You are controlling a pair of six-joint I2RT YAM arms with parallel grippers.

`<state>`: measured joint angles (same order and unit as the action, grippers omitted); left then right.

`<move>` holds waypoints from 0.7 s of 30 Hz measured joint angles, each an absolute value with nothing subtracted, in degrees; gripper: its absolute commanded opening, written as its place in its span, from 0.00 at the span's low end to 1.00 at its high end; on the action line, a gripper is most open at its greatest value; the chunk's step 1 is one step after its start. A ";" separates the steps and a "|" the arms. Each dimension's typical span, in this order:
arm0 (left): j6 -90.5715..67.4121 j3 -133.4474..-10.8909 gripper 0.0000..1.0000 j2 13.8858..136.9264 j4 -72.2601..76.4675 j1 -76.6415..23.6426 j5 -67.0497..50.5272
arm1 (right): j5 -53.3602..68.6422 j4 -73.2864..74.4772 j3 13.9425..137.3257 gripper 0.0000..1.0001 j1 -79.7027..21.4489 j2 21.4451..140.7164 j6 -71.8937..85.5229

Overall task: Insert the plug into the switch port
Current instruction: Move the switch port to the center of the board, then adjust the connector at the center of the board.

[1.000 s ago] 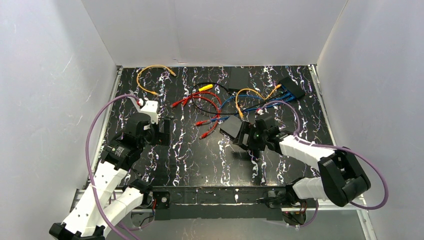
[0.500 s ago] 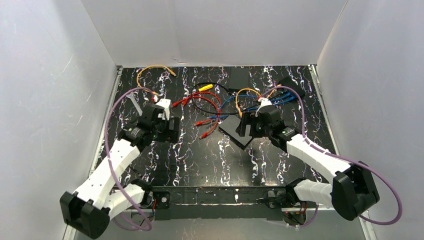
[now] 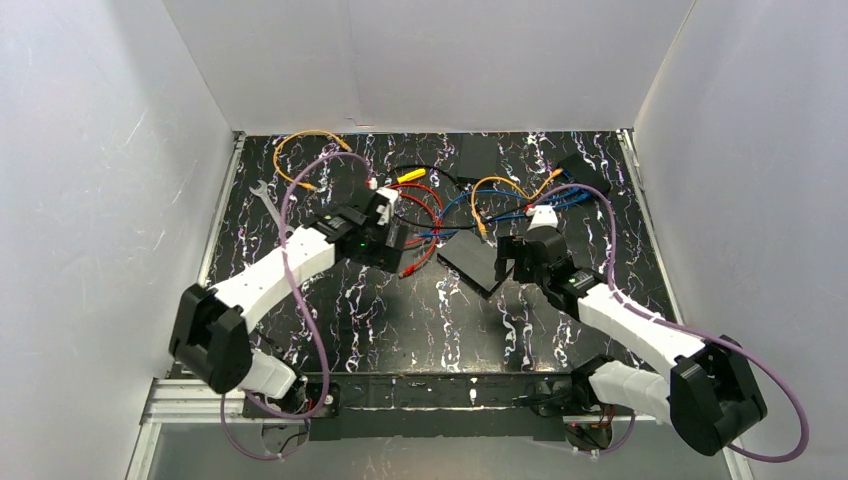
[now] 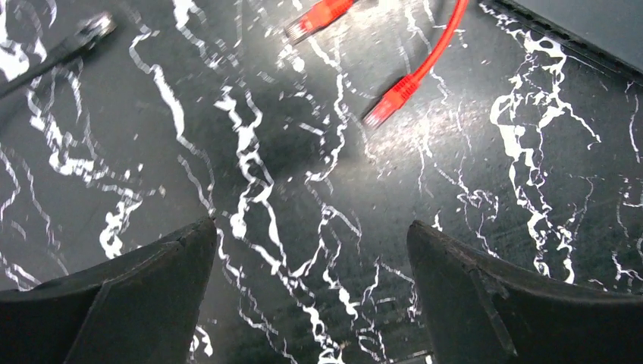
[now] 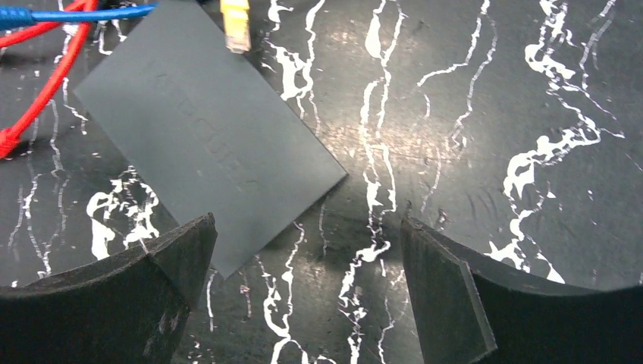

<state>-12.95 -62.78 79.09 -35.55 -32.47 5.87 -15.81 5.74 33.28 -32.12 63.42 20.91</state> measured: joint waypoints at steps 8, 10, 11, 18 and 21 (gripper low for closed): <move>-5.78 -65.36 0.98 91.50 -26.17 -38.04 9.17 | -20.49 4.29 28.71 0.99 -32.12 57.98 21.12; -4.10 -65.56 0.98 94.06 -23.46 -38.63 9.41 | -20.93 3.90 28.01 0.99 -32.12 57.12 21.26; -3.16 -65.58 0.98 95.39 -21.98 -38.92 9.50 | -20.97 3.66 27.75 0.99 -32.12 56.80 21.30; 2.50 -66.17 0.98 100.88 -15.03 -39.88 8.91 | -21.06 1.65 26.41 0.99 -32.21 56.12 21.87; 3.95 -67.40 0.97 102.32 -13.17 -39.88 8.32 | -21.04 1.13 26.00 0.99 -32.38 56.07 22.06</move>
<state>3.95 -67.40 102.32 -13.17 -39.88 8.32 -21.04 1.13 26.00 -32.38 56.07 22.06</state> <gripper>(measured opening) 0.981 0.986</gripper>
